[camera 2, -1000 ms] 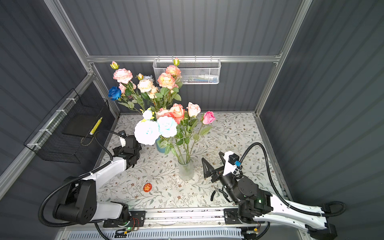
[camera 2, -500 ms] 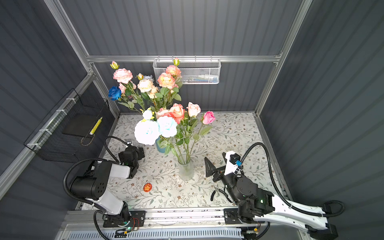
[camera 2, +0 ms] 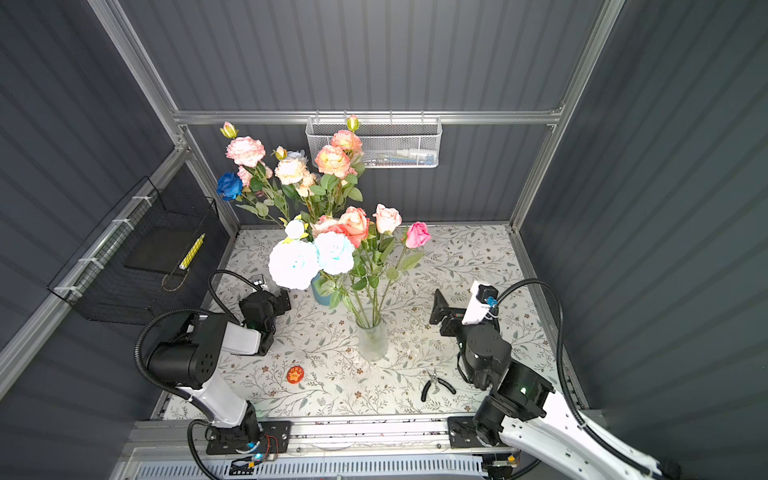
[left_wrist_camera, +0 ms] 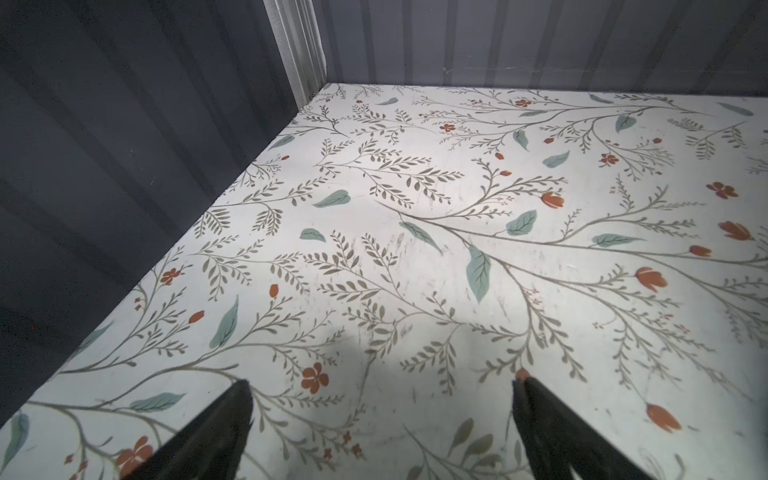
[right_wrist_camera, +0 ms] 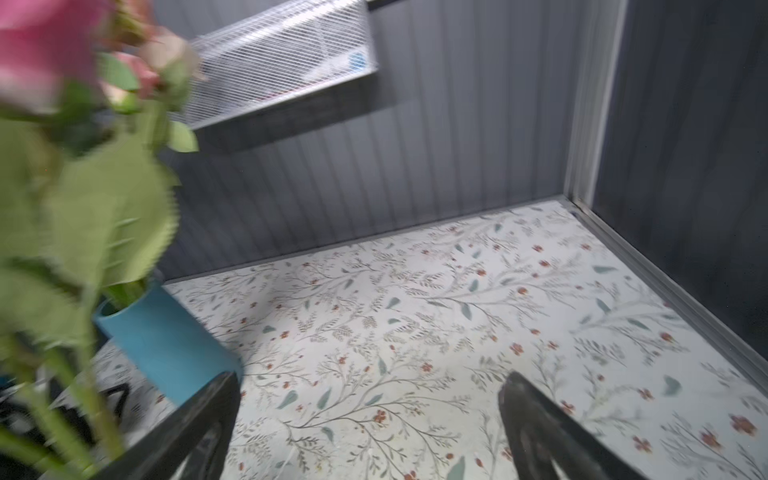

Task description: Arrange the flowers into the vase

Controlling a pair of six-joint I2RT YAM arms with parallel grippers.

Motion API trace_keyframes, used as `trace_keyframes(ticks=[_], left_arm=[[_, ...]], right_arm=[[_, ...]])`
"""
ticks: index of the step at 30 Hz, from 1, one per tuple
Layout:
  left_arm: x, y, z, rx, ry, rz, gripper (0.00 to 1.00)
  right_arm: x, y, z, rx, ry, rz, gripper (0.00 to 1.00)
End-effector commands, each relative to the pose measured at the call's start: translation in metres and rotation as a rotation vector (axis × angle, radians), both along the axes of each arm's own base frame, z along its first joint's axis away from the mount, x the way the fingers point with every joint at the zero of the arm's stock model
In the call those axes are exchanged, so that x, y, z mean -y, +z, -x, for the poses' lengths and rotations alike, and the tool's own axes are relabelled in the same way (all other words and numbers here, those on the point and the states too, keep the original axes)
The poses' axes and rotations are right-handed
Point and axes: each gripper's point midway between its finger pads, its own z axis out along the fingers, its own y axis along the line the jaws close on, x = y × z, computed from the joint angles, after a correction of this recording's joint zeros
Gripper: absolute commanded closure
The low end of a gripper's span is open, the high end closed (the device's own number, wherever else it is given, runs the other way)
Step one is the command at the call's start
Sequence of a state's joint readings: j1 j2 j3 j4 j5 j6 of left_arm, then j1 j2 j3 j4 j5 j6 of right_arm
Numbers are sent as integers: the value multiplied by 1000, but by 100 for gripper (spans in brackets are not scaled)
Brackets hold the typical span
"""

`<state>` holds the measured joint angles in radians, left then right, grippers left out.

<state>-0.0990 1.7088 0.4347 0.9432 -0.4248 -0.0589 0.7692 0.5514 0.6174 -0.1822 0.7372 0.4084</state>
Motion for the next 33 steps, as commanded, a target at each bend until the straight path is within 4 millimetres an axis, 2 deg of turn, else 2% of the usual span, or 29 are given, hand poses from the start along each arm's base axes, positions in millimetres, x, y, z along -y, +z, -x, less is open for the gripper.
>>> trace_keyframes(ticks=[1, 4, 9, 15, 18, 21, 28, 33], left_arm=[[1, 4, -4, 17, -9, -8, 0], [1, 4, -5, 14, -8, -7, 0], [1, 5, -5, 17, -8, -7, 0], [1, 4, -4, 17, -9, -7, 0], [1, 5, -4, 18, -9, -7, 0], [2, 5, -5, 19, -9, -6, 0], [1, 5, -4, 17, -8, -7, 0], [1, 5, -4, 18, -9, -6, 0]], right_arm=[[1, -31, -20, -111, 0, 2, 1], [19, -50, -48, -121, -94, 109, 1], [69, -73, -86, -182, -237, 179, 1], [105, -94, -106, -80, -302, 261, 1], [112, -116, -116, -104, -292, 293, 1], [110, -129, -125, -94, -244, 319, 1], [118, -167, -132, -119, -190, 235, 1], [122, -167, -134, -110, -186, 211, 1]])
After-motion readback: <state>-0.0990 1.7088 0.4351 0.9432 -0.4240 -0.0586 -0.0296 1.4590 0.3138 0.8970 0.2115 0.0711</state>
